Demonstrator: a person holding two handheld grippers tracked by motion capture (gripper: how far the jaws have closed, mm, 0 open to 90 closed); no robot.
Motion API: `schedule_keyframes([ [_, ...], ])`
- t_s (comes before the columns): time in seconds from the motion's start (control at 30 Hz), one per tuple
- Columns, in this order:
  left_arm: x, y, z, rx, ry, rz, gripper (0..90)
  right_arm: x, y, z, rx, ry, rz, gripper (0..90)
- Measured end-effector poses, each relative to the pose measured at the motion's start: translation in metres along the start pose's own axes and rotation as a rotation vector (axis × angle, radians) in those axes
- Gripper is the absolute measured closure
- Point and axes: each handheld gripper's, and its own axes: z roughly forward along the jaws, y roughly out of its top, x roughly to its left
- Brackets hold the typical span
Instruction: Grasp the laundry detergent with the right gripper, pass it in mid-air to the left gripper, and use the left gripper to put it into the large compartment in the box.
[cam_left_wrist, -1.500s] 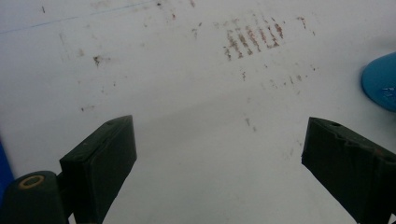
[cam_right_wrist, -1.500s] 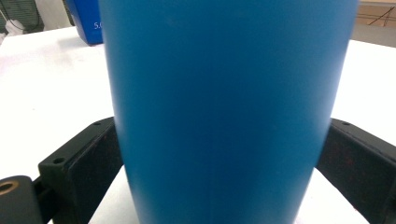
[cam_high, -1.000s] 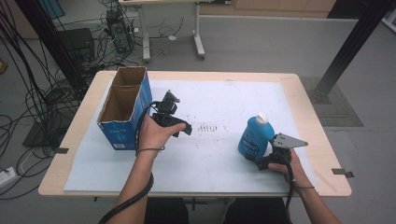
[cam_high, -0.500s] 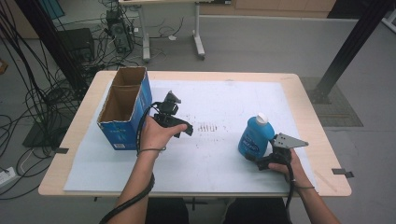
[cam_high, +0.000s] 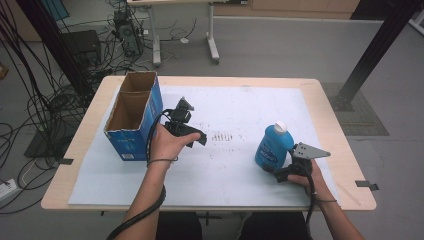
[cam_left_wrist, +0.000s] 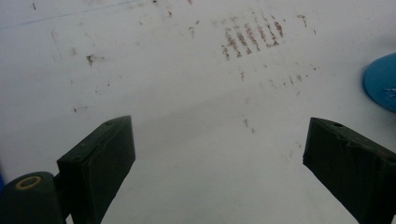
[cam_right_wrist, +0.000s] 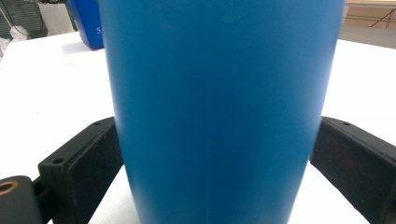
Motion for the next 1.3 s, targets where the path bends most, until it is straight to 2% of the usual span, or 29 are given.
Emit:
schedule_keyframes([
  [0.6, 0.0020, -0.0021, 0.0002, 0.012, 0.003, 0.001, 9.5, -0.0004, 0.0000, 0.0000, 0.000, 0.003, 0.004, 3.2],
  [0.87, 0.0036, -0.0029, -0.0005, 0.042, 0.020, 0.006, 10.1, -0.0004, -0.0001, -0.0002, -0.003, 0.003, 0.005, 3.3],
  [1.3, 0.0029, -0.0025, -0.0013, 0.039, 0.019, 0.005, 10.1, -0.0004, -0.0003, -0.0005, -0.008, 0.005, 0.004, 3.0],
])
